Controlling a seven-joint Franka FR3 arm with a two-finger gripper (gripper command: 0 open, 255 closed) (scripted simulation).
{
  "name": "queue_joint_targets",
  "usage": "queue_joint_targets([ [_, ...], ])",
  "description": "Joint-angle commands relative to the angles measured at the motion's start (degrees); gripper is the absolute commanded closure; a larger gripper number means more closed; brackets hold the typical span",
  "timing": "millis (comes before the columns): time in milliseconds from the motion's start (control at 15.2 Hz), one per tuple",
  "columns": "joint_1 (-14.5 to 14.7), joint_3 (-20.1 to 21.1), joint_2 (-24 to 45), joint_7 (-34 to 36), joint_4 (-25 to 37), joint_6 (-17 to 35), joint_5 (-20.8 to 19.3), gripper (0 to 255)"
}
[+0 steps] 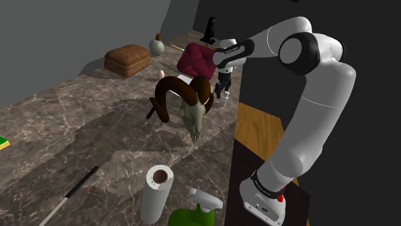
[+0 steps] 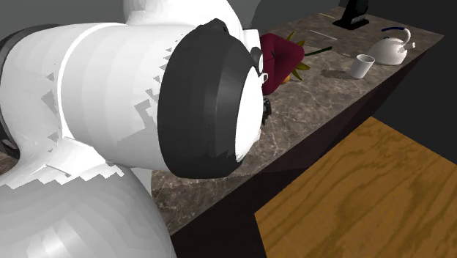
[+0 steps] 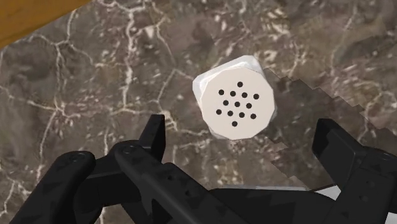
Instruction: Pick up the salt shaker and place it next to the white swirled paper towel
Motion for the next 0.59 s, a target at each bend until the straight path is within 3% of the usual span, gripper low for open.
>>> queue_joint_targets([
  [0,-0.14,-0.03,0.42,-0.04,-0.64,1.09,0.05,0],
  [462,-0.14,-0.03,0.43,-0.04,-0.62,1.09,0.05,0],
  [528,-0.14,-0.03,0.43,-0.05,-0.62,1.09,0.05,255],
])
